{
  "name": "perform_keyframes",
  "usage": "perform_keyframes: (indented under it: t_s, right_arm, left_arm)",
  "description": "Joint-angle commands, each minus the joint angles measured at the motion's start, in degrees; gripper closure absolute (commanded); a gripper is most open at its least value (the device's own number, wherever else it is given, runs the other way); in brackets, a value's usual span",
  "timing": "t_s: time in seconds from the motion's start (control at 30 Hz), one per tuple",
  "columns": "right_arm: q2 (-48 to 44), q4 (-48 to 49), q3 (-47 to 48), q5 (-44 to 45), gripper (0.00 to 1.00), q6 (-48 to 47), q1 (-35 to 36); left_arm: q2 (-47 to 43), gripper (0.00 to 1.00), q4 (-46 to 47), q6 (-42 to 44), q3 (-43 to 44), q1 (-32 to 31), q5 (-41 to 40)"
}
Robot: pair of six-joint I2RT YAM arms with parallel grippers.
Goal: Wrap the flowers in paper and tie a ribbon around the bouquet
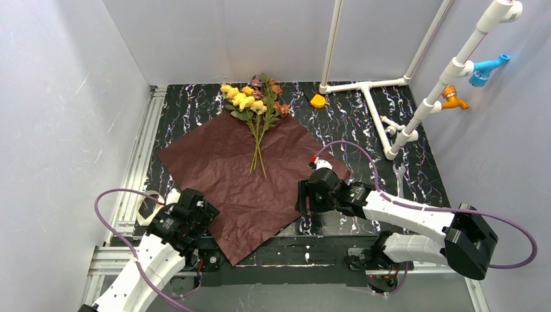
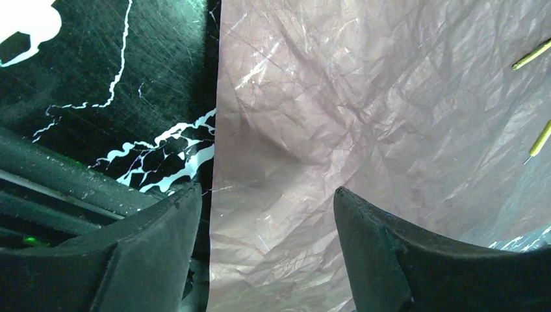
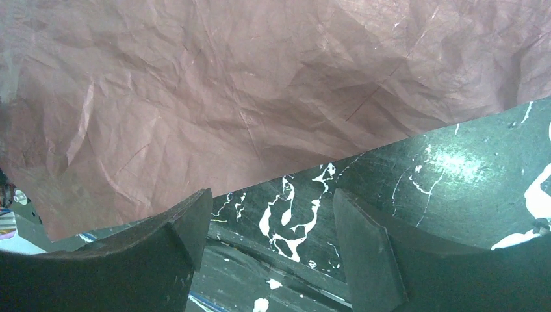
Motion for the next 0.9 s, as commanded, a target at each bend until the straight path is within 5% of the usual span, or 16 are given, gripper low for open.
perform_keyframes:
  t_s: [0.0,0.3,0.5,0.67,0.87]
  right_arm:
    - [0.19,0.57,0.23,1.02,0.23,-0.05,-0.21]
    - [0.14,0.05,0.50,1.33,0.23,-0.12,-0.27]
    - [0.10,1.79,1.81,-0.80,0.25,-2.53,-0.29]
    - [4.36,5.47,5.15,-7.66,0.37,-5.21,-0.20]
    - [12.25,9.14,9.01,-16.48,0.57,-4.76,0.25]
  left_arm:
    - [-0.32,0.29,2.55,0.67,-2.87,-0.25,0.39]
    - [-0.80,0.39,6.48,0.81,-5.45,-0.25,2.13]
    - [-2.36,0.59,3.76,0.80,-3.20,-0.26,1.93]
    - [-2.31,0.83,3.72,-0.10,-2.34,-0.25,2.69]
    - [-2.24,0.98,2.91,-1.61,-1.62,-0.25,3.77]
